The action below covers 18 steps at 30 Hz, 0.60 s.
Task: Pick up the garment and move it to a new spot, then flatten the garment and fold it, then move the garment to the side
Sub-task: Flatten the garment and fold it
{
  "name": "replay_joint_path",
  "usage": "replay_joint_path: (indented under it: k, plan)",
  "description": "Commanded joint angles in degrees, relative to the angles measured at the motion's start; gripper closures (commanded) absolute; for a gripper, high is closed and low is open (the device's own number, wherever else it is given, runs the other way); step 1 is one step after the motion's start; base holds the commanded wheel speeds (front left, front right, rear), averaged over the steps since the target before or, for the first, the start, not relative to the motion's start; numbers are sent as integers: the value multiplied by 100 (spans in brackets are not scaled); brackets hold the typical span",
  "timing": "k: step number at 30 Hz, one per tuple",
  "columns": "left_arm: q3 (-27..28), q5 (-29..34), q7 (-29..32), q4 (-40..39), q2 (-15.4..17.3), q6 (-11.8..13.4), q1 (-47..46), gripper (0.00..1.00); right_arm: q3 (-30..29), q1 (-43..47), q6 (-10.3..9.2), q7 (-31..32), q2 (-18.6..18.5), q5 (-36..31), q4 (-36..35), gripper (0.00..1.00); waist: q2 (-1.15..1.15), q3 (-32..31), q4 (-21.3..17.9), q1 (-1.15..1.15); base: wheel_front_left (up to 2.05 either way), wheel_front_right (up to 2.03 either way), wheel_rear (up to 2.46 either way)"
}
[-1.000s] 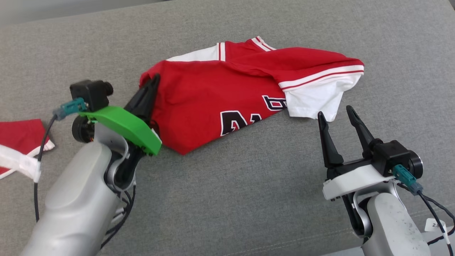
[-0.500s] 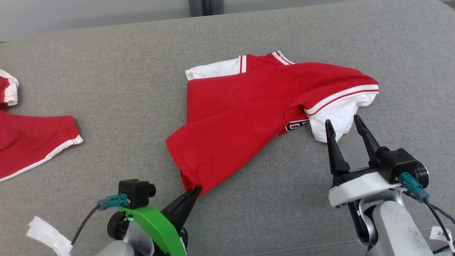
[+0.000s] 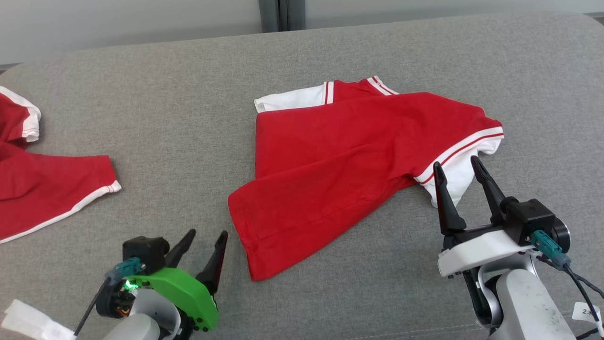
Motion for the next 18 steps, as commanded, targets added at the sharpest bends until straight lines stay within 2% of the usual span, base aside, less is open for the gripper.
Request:
replay_joint_path:
  k: [1, 3, 7, 11, 14, 18]
  plan:
    - [139, 49, -252, -10, -47, 42, -63, 0, -25, 93, -7, -1, -11, 28, 9, 0, 0, -55, 22, 0, 0, 0, 0]
    - [296, 110, -649, -26, -73, 55, -62, 0, -64, 128, -7, -5, -11, 40, 16, 0, 0, -116, 39, 0, 0, 0, 0]
    - [634, 345, -1064, -99, -216, -68, -131, 0, -176, 218, -7, 7, -12, 36, -2, 0, 0, -248, 85, 0, 0, 0, 0]
    - [1453, 1025, -1109, -395, -577, -209, -91, 0, -291, 298, -7, 52, -11, 0, -51, 0, 0, -361, 142, 0, 0, 0, 0]
    - [2082, 1645, -1103, -552, -969, -466, 229, 0, -325, 371, -7, 98, -10, -14, -58, 0, 0, -455, 148, 0, 0, 0, 0]
    - [2602, 2070, -1106, -330, -1417, -872, 578, 0, -293, 439, -7, 168, -11, -15, -84, 0, 0, -552, 103, 0, 0, 0, 0]
